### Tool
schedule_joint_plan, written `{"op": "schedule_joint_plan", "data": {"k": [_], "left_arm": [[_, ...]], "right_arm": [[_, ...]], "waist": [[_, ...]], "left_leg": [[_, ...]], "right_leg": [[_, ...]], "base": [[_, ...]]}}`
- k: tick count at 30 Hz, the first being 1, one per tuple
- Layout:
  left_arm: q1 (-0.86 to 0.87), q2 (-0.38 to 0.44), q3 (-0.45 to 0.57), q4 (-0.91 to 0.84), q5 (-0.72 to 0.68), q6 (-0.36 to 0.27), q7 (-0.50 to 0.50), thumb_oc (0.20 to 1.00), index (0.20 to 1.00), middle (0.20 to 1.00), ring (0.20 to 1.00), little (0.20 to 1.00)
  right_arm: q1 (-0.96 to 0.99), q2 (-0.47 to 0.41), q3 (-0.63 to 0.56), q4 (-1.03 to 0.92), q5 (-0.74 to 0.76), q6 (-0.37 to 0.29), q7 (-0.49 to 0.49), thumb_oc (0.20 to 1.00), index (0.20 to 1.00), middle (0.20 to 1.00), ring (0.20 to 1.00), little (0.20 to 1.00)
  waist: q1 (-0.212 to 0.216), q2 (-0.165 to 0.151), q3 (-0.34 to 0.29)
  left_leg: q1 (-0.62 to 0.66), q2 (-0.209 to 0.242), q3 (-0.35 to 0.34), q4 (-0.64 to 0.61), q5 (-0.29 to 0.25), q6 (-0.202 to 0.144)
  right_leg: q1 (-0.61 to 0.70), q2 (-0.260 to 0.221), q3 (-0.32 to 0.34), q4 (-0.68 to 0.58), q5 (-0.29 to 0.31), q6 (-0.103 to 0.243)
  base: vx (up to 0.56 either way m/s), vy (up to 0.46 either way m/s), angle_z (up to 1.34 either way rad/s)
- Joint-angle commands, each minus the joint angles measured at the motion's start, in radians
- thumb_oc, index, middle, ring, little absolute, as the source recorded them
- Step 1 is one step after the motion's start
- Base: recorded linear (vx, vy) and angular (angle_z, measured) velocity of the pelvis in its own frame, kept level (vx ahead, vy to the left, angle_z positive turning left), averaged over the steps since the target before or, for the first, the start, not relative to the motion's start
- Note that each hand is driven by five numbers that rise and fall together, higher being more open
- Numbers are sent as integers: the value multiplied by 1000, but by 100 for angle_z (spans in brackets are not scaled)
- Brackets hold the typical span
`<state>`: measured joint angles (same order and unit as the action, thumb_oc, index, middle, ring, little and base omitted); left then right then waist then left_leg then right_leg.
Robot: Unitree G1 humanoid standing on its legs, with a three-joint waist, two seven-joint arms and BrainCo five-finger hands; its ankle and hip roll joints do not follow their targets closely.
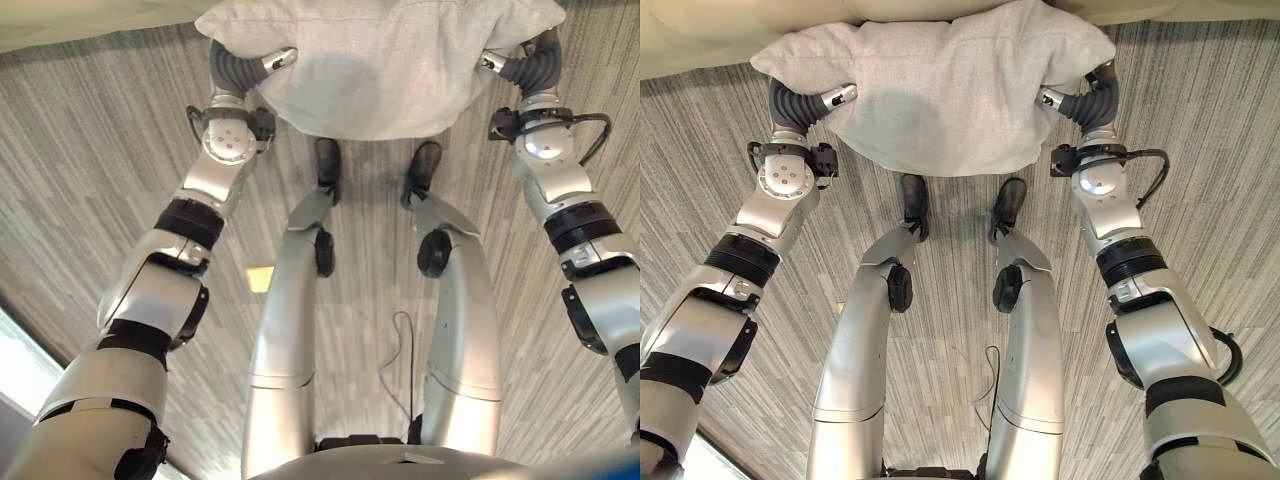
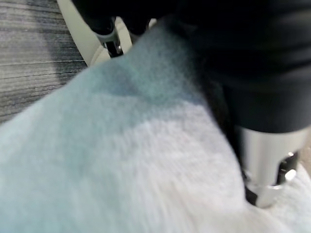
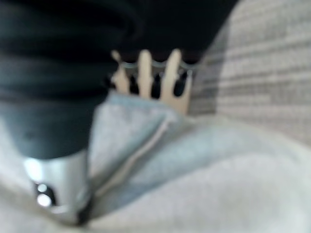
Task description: Pick up all the scattered cushions and arrange them neatly on the sofa.
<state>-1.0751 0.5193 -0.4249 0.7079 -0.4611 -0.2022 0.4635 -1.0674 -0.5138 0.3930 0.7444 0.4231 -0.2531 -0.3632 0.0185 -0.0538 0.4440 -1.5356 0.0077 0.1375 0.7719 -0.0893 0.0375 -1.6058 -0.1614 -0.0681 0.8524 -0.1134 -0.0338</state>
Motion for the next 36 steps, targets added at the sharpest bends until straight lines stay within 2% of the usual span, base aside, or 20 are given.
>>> {"op": "schedule_joint_plan", "data": {"k": [1, 2, 3, 4, 7, 13, 21, 22, 24, 28, 29, 31, 36], "left_arm": [[30, -116, 11, -33, -27, -95, 5, 1000, 1000, 1000, 1000, 1000], [29, -123, 16, -34, -44, -102, 5, 812, 812, 812, 812, 812], [26, -128, 19, -40, -62, -108, 1, 476, 476, 476, 476, 476], [25, -129, 21, -43, -76, -112, -6, 200, 200, 200, 200, 200], [52, -116, 41, -87, -86, -129, -30, 200, 200, 200, 200, 200], [100, -117, 63, -135, -80, -136, -51, 200, 200, 200, 200, 200], [284, -180, 83, -282, -91, -148, -154, 200, 200, 200, 200, 200], [364, -198, 96, -321, -90, -153, -172, 200, 200, 200, 200, 200], [411, -206, 101, -353, -84, -154, -175, 200, 200, 200, 200, 200], [499, -214, 108, -386, -70, -151, -182, 200, 200, 200, 200, 200], [553, -218, 111, -404, -61, -146, -190, 200, 200, 200, 200, 200], [585, -218, 115, -416, -59, -145, -194, 200, 200, 200, 200, 200], [735, -238, 133, -457, -66, -133, -217, 200, 200, 200, 200, 200]], "right_arm": [[5, 148, 139, -49, 20, -59, 29, 1000, 1000, 1000, 1000, 1000], [6, 163, 142, -51, 33, -62, 36, 589, 589, 589, 589, 589], [3, 175, 152, -58, 36, -64, 43, 442, 442, 442, 442, 442], [5, 183, 164, -61, 35, -63, 52, 200, 200, 200, 200, 200], [28, 174, 174, -95, 10, -63, 76, 200, 200, 200, 200, 200], [80, 136, 117, -158, -10, -68, 69, 200, 200, 200, 200, 200], [228, 98, 25, -271, -43, -66, 90, 200, 200, 200, 200, 200], [301, 99, -12, -327, -80, -66, 80, 200, 200, 200, 200, 200], [348, 102, -29, -358, -111, -61, 68, 200, 200, 200, 200, 200], [434, 116, -49, -394, -138, -53, 61, 200, 200, 200, 200, 200], [487, 132, -64, -410, -143, -51, 65, 200, 200, 200, 200, 200], [516, 140, -66, -417, -149, -47, 66, 200, 200, 200, 200, 200], [659, 166, -86, -435, -172, -27, 86, 200, 200, 200, 200, 200]], "waist": [[-21, 81, -140], [-20, 80, -143], [-20, 79, -146], [-21, 79, -150], [-25, 74, -181], [-33, 65, -204], [-38, 51, -205], [-33, 44, -212], [-29, 40, -220], [-23, 34, -232], [-19, 26, -240], [-16, 24, -240], [-8, 11, -237]], "left_leg": [[-13, -8, -115, -28, -18, -32], [-12, -8, -115, -32, -17, -32], [-11, -10, -118, -37, -16, -33], [-10, -11, -118, -40, -14, -33], [-7, -13, -122, -47, -12, -36], [55, -10, -131, -86, -12, -39], [353, -7, -158, -296, 20, -61], [471, -4, -171, -370, 34, -74], [554, -6, -180, -422, 44, -81], [691, -7, -187, -495, 60, -91], [759, -8, -187, -535, 100, -95], [807, -5, -188, -554, 105, -100], [1020, 15, -192, -617, 121, -121]], "right_leg": [[37, 18, -5, 11, -21, 113], [37, 19, -6, 10, -21, 112], [37, 21, -5, 8, -19, 113], [37, 22, -7, 8, -19, 112], [42, 29, -9, 7, -19, 108], [110, 36, -22, -29, -15, 110], [391, 39, -68, -205, 4, 113], [503, 36, -82, -281, 14, 112], [578, 34, -93, -334, 20, 111], [710, 40, -112, -417, 30, 106], [789, 41, -131, -479, 63, 95], [838, 44, -138, -504, 62, 93], [1091, 63, -171, -616, 53, 82]], "base": [[0, 0, 0], [0, 0, 0], [0, 0, 0], [0, 0, 0], [-1, -14, 3], [-4, -3, 1], [-44, -50, 9], [-65, -121, 14], [-44, -116, 7], [-18, -82, 7], [-67, -94, 4], [-19, -85, 7], [72, -112, 14]]}}
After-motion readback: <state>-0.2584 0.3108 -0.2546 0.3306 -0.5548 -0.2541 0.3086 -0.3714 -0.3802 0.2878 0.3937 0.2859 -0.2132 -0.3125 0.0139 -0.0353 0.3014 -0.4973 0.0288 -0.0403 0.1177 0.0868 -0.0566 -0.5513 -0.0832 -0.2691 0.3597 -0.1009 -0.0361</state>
